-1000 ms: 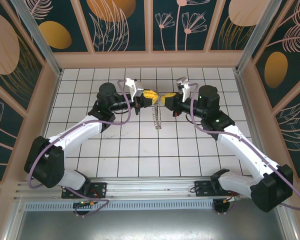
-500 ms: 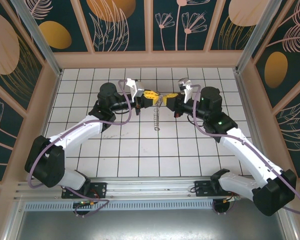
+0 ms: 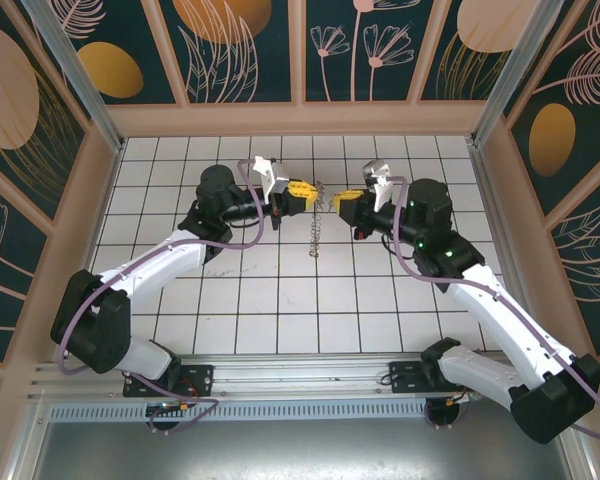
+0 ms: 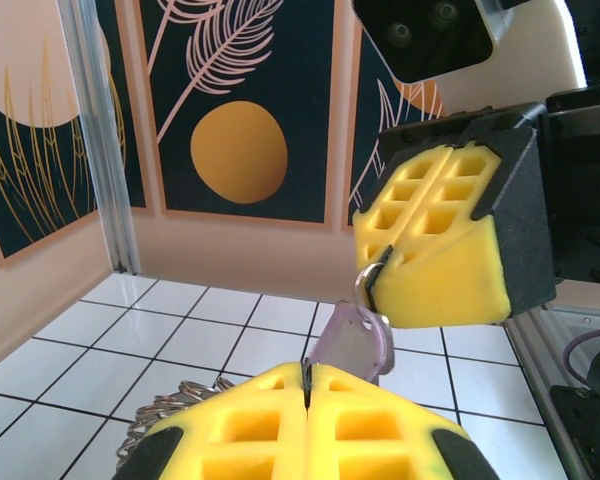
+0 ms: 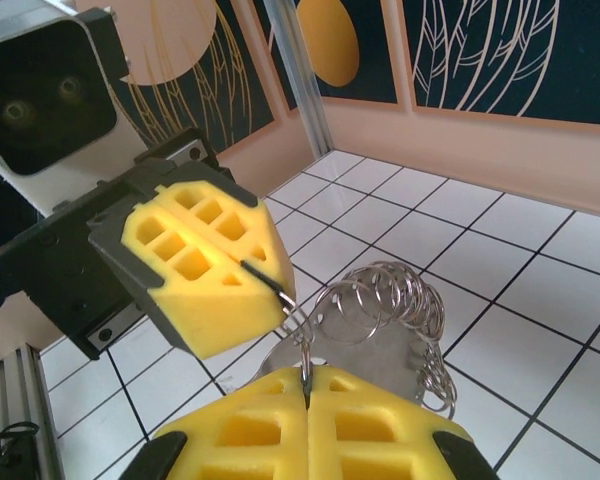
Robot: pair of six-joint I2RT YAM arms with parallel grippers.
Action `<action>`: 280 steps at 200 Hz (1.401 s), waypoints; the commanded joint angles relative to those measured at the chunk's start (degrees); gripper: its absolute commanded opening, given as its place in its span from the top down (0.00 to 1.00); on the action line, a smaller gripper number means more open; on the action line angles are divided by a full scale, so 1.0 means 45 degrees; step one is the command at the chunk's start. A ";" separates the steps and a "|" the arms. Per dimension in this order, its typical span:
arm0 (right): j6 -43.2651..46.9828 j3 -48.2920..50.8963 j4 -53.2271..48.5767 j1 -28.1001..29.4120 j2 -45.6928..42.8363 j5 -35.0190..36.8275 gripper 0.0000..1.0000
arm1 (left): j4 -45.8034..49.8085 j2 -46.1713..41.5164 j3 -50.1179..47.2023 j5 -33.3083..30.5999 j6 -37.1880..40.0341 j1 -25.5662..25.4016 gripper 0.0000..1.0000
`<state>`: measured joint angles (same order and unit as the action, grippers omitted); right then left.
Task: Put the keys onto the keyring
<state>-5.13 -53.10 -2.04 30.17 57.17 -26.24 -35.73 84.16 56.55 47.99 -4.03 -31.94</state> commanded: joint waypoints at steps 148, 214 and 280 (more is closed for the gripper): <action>0.0338 -0.0534 0.1121 0.0072 0.0967 -0.0879 1.00 | -0.0243 -0.0030 0.0500 0.0258 0.0173 -0.0084 1.00; 0.0241 -0.0654 0.1228 0.0078 0.0949 -0.1022 1.00 | -0.0284 0.0009 0.0523 0.0274 0.0111 -0.0079 1.00; 0.0201 -0.0750 0.1508 0.0092 0.1168 -0.1244 1.00 | -0.0342 0.0032 0.0557 0.0276 0.0027 -0.0086 1.00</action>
<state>-4.78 -54.30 1.54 30.17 62.06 -30.11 -35.73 84.18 57.04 48.01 -4.05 -31.94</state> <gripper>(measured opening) 0.046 0.049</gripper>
